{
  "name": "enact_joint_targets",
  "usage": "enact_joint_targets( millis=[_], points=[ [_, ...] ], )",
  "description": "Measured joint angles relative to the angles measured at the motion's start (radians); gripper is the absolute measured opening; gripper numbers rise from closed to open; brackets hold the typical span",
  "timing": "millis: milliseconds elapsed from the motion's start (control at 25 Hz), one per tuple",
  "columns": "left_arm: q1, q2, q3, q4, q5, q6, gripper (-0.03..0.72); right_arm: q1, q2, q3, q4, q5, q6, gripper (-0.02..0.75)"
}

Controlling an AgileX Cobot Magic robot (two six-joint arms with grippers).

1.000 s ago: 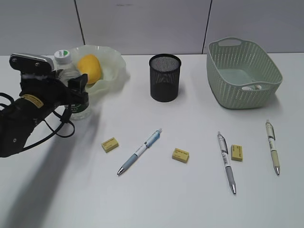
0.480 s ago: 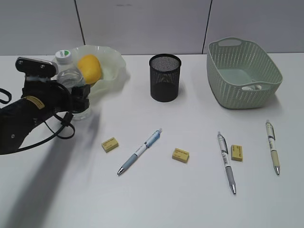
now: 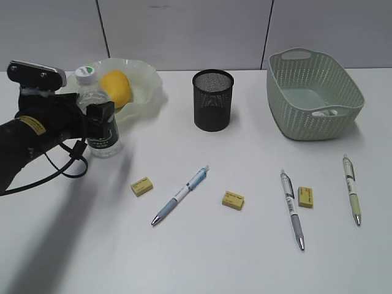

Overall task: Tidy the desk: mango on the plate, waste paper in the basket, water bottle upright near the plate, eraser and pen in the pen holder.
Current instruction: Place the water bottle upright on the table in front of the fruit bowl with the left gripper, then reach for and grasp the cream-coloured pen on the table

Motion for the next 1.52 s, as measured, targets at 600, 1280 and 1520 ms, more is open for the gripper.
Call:
enact_joint_targets(
  millis=[600, 1280, 1520],
  points=[
    [-0.008, -0.130, 0.011, 0.001, 0.080, 0.000, 0.599, 0.000, 0.000, 0.000, 0.000, 0.000, 0.001, 0.510],
    [-0.008, -0.619, -0.047, -0.045, 0.814, 0.025, 0.588, 0.000, 0.000, 0.000, 0.000, 0.000, 0.001, 0.510],
    [0.106, -0.696, -0.181, -0.044, 1.257, 0.025, 0.588, 0.000, 0.000, 0.000, 0.000, 0.000, 0.001, 0.510]
  ],
)
